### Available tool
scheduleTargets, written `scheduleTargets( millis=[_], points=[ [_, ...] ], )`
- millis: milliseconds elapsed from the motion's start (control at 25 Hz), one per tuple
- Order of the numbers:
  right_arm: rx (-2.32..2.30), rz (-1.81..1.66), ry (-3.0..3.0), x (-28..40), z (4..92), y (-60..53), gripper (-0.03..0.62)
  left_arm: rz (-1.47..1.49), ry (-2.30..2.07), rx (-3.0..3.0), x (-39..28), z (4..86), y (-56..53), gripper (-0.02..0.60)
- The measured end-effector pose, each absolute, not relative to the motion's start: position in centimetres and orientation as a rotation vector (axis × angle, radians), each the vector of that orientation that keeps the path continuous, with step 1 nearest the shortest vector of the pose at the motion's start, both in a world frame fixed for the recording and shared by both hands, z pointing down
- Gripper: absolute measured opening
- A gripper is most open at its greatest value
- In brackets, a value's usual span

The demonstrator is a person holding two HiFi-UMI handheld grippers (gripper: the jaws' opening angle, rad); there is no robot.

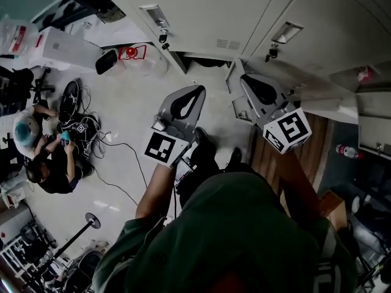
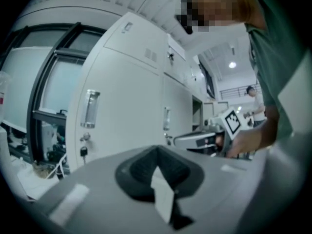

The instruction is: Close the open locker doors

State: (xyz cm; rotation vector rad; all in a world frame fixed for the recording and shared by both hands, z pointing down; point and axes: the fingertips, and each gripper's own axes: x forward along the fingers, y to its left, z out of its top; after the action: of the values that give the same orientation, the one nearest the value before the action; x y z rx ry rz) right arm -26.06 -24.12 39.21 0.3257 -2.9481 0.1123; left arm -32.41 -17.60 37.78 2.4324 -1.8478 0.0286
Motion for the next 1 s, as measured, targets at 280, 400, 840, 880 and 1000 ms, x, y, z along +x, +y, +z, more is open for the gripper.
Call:
scheduleTargets(
  millis=[280, 400, 840, 880, 1000],
  points=[
    [0.338, 0.125, -2.917, -17.6, 43.8, -22.2, 0.008, 0.038, -1.834, 2.426, -24.6, 42.9, -15.6, -0.002],
    [0.341, 0.123, -2.916, -14.4, 47.1, -21.3, 0.008, 0.054, -1.836, 2.428, -21.9, 46.2, -14.8, -0.002],
    [0.178, 0.080, -2.880, -10.0, 64.0, -18.5, 0.008, 0.074, -1.867, 2.375, -18.3, 59.2, -14.2, -0.002],
    [0.158, 0.083, -2.878, -10.0, 65.2, -18.4, 0.008, 0.072, -1.868, 2.375, -18.1, 60.2, -14.3, -0.002],
    [0.098, 0.090, -2.881, -10.1, 67.8, -18.1, 0.008, 0.076, -1.859, 2.383, -17.3, 62.7, -14.4, -0.002]
  ],
)
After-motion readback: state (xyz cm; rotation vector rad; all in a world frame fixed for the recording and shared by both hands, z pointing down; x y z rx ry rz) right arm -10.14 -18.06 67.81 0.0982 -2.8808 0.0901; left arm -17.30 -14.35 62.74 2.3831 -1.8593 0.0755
